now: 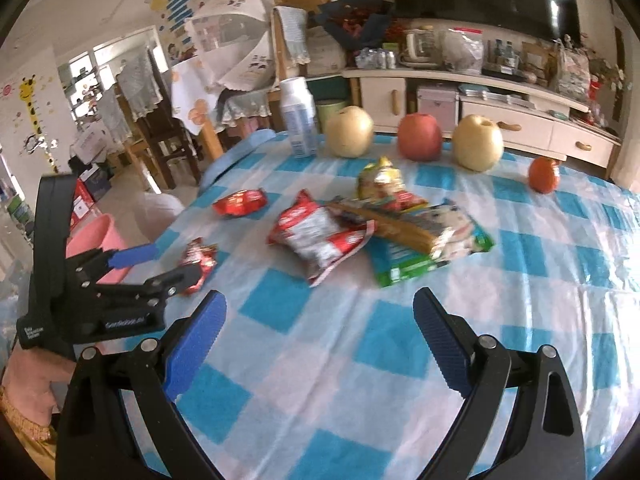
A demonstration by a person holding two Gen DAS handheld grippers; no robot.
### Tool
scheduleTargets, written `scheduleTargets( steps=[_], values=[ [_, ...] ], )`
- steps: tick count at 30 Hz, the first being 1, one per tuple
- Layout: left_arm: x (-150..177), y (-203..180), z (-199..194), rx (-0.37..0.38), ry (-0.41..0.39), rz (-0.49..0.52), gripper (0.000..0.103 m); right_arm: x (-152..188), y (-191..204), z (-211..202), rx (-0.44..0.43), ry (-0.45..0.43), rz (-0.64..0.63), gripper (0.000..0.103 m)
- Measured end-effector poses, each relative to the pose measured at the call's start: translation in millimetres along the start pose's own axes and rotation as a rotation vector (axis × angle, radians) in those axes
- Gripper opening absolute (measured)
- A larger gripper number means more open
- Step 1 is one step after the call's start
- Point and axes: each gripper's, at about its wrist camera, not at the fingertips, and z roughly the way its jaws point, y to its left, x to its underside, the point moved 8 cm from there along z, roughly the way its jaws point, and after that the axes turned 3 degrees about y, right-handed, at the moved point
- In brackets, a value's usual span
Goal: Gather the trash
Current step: 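Grasp the red snack packet with the left gripper while the right grasps the brown snack bar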
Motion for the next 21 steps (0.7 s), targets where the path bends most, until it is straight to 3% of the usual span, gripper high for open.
scheduleTargets(
  steps=[4,11,21],
  values=[
    [2,2,13,-0.017,0.034,-0.007,0.073,-6,-22,8,0.038,0.013,-0.003,0.094],
    [4,3,29,-0.024,0.075,-0.007,0.067,-17,-53,30,0.060,0.032,0.008,0.094],
    [1,7,36,-0.019,0.075,-0.027,0.060,-30,-56,65,0.064,0.057,-0.074,0.094]
  ],
)
